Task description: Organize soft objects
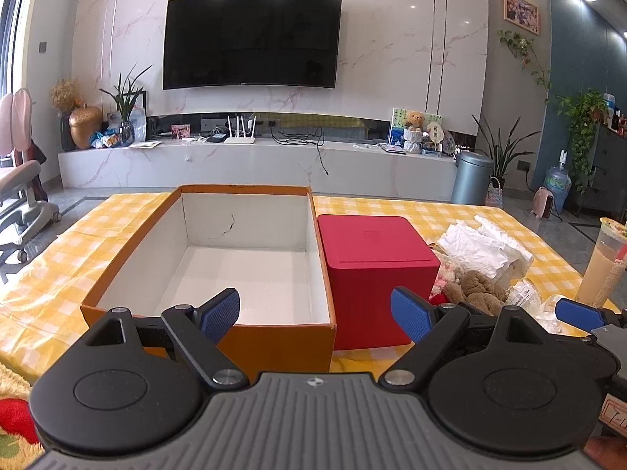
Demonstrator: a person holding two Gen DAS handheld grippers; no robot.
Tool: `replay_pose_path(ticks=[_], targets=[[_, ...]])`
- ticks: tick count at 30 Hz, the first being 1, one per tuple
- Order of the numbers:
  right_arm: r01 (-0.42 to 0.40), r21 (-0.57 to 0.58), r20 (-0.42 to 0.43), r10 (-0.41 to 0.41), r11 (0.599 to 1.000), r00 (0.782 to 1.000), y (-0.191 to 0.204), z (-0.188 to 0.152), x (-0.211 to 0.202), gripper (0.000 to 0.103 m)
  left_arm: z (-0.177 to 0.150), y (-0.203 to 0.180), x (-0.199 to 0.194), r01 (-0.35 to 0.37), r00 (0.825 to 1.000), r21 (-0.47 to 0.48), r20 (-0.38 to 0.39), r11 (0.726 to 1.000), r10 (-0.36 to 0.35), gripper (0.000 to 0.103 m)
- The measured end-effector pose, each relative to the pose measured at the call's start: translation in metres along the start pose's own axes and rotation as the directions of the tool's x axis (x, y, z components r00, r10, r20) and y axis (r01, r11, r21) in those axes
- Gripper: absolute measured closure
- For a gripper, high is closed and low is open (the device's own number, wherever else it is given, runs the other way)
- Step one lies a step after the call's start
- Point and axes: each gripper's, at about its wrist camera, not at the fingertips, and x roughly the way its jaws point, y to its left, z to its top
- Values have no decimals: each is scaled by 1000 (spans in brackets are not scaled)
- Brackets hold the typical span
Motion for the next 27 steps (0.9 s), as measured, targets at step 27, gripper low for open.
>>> replay_pose_path(ticks=[27], targets=[[32,-157,-268,-74,987,961,-96,87,87,3,37,-49,12,94,994,-31,-47,995,-96,2]])
